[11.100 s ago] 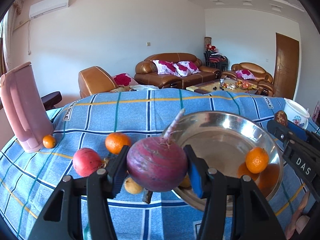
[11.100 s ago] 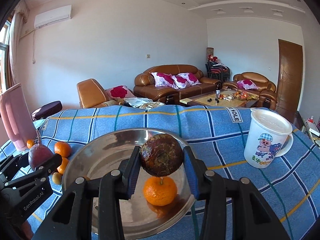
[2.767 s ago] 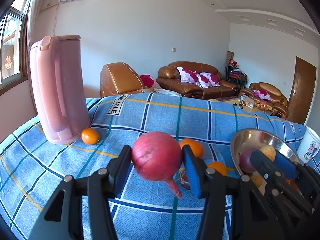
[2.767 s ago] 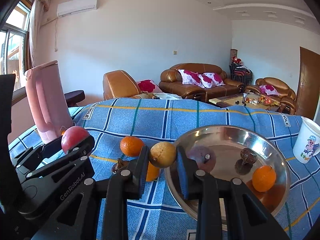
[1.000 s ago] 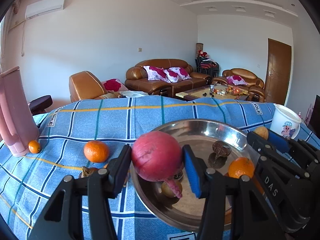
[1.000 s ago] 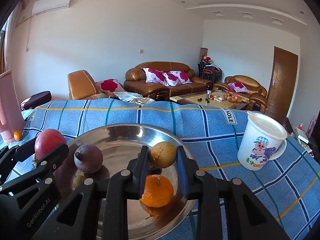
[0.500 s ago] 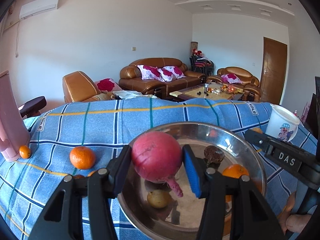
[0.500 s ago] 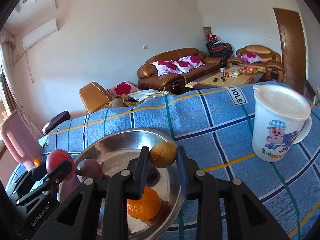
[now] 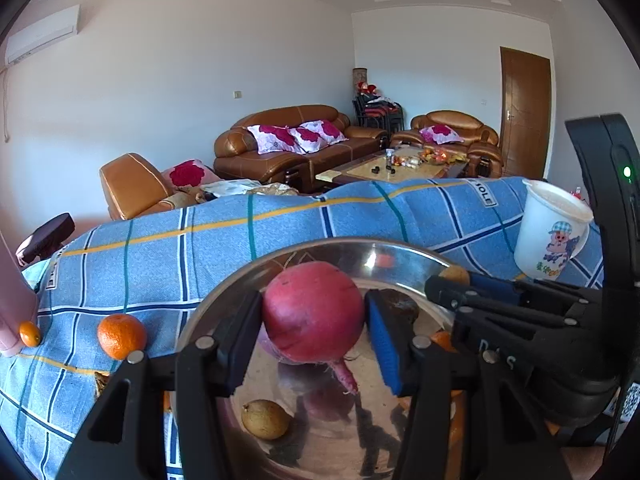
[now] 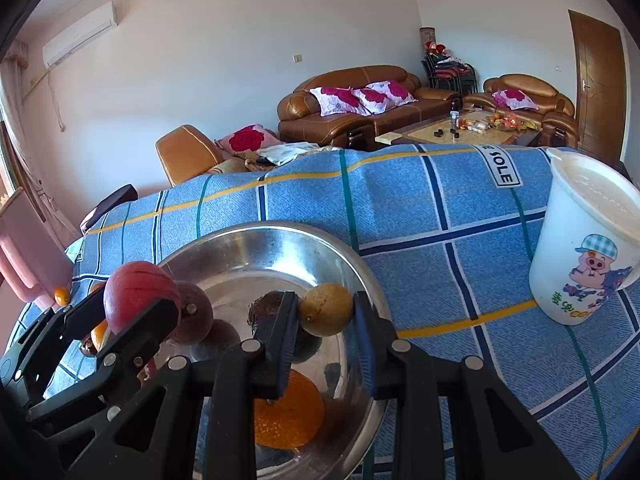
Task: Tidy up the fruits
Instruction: 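Lower both fruits into the steel bowl and open both tools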
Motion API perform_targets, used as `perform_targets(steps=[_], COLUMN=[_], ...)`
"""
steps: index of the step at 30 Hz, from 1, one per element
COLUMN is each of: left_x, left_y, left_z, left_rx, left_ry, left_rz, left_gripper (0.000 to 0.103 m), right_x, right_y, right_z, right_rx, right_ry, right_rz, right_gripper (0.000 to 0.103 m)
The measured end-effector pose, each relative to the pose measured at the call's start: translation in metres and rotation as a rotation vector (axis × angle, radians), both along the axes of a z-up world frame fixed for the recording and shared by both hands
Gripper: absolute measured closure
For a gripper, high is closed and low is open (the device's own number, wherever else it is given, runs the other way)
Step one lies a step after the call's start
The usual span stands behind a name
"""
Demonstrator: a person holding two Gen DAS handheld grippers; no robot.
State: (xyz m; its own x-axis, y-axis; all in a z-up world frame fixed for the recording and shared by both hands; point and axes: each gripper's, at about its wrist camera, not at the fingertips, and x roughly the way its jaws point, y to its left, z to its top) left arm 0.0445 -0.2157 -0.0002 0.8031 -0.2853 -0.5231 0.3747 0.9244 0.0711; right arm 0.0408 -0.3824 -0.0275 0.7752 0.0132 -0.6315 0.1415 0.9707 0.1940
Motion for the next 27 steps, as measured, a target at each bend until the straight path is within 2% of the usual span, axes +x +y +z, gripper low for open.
perform_targets(steps=[8, 14, 20, 24, 27], left_x=[0.005, -0.005, 0.0, -0.002, -0.006], left_y=[-0.001, -0.002, 0.004, 0.01, 0.019], left_z=[-0.003, -0.002, -0.002, 0.0, 0.004], left_rx=[0.029, 0.095, 0.077, 0.065, 0.042], left_ry=[0.019, -0.05, -0.031, -0.05, -0.077], left_rz=[0.033, 0.066, 0.082, 0.13, 0.166], left_gripper=[0.049, 0.052, 0.048, 0.028, 0.015], right_x=[0.0, 0.005, 0.005, 0.002, 0.0], right_y=[0.004, 0.012, 0.015, 0.012, 0.007], right_z=[-0.001, -0.002, -0.001, 0.0, 0.001], right_rx=[-0.016, -0.021, -0.026, -0.015, 0.021], right_ry=[0.006, 0.02, 0.02, 0.007, -0.012], right_rz=[0.014, 0.051, 0.062, 0.035, 0.03], right_gripper=[0.073, 0.073, 0.073, 0.071, 0.061])
